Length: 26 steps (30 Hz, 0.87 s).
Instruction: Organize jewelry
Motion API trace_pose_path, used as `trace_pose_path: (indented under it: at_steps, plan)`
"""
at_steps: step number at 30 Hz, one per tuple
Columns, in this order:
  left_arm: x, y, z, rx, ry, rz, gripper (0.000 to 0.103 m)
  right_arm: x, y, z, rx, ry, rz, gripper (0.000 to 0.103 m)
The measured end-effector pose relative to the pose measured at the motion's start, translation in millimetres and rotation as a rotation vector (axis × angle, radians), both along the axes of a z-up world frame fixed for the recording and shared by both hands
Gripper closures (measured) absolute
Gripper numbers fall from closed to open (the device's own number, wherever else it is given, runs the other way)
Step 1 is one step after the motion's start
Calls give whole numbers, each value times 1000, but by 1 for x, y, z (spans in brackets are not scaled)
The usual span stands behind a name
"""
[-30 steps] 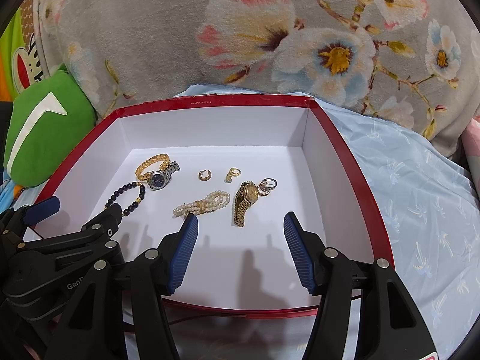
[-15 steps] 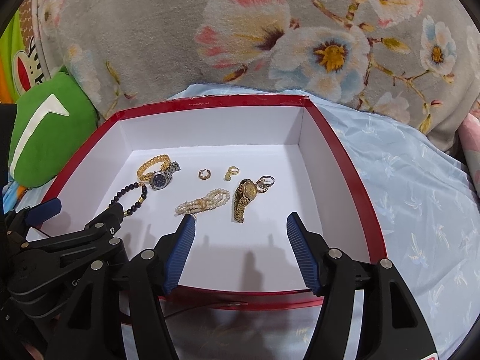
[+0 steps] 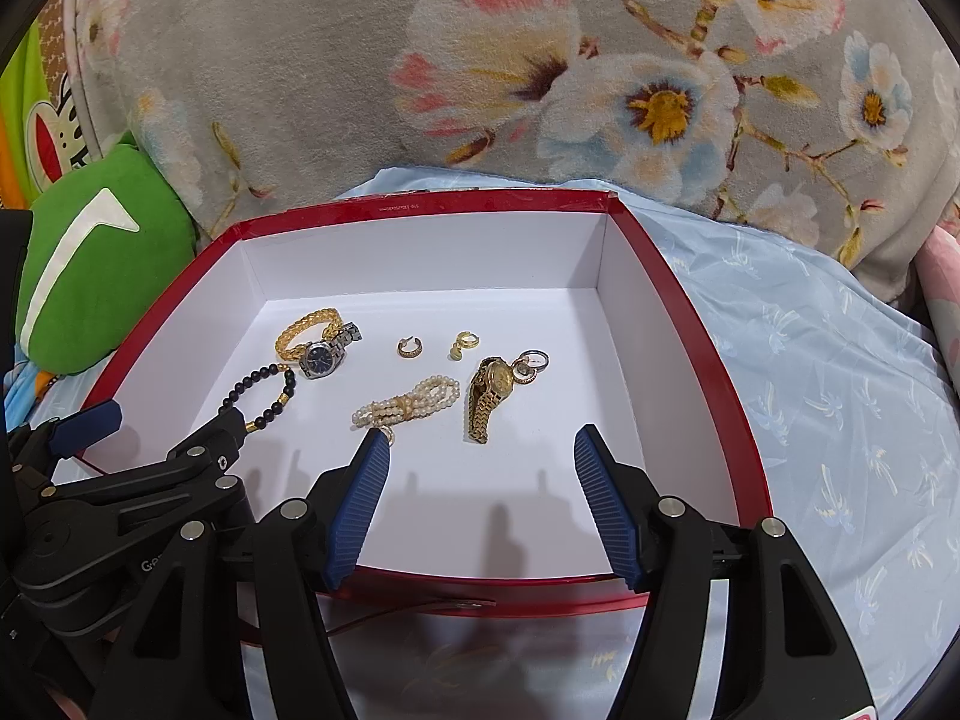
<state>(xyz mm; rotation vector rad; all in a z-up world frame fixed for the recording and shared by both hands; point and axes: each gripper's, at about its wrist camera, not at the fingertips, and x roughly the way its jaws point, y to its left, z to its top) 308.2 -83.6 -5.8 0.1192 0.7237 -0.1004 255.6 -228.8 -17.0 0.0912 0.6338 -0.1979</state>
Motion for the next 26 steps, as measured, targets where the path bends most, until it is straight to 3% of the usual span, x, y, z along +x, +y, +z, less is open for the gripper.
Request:
trace_pose_path:
  at_steps: [26]
  plan:
    - [1, 1, 0, 4, -5, 9, 11, -1, -1, 0, -3, -2, -6, 35]
